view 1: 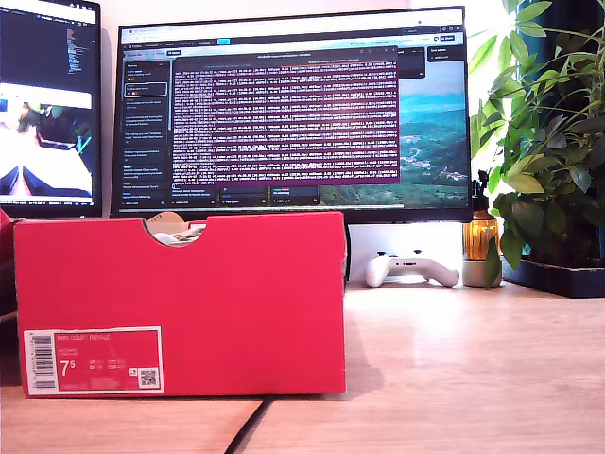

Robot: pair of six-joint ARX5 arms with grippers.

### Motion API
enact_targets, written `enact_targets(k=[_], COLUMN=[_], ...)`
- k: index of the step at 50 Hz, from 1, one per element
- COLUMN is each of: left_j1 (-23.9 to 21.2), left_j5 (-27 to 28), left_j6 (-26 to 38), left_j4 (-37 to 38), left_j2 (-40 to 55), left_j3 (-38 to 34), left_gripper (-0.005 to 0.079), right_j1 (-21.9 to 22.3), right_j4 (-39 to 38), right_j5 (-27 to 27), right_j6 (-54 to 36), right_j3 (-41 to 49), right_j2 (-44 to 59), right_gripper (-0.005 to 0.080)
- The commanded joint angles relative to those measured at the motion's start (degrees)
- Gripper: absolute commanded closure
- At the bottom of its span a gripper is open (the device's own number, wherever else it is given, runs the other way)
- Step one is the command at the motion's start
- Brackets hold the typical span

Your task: Pack the white shoes by picking the first shoe and placing it inside the red shoebox, left side, then picking and rotating the second shoe and placing it in the shoebox

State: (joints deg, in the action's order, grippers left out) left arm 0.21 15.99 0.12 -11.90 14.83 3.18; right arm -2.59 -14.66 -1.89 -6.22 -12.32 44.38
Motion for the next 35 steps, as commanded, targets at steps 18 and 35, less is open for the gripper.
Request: enact_targets(k=[18, 35], left_j1=[0.28, 0.26], left_j5=[0.07, 0.02], left_j6=[-0.11, -0.09], left_j4=[8.17, 14.08], left_j2=[-9.75, -15.52], left_j3=[-4.63, -4.63], left_gripper=[0.0762, 0.0761], right_j1=[0.52, 1.36], right_j4=[1.18, 13.77], right_j5=[3.41, 2.99], right_j6=[0.0, -0.42], right_j3=[9.88, 10.38], right_j2=[-9.27, -24.46], right_gripper=[0.0754, 0.0754])
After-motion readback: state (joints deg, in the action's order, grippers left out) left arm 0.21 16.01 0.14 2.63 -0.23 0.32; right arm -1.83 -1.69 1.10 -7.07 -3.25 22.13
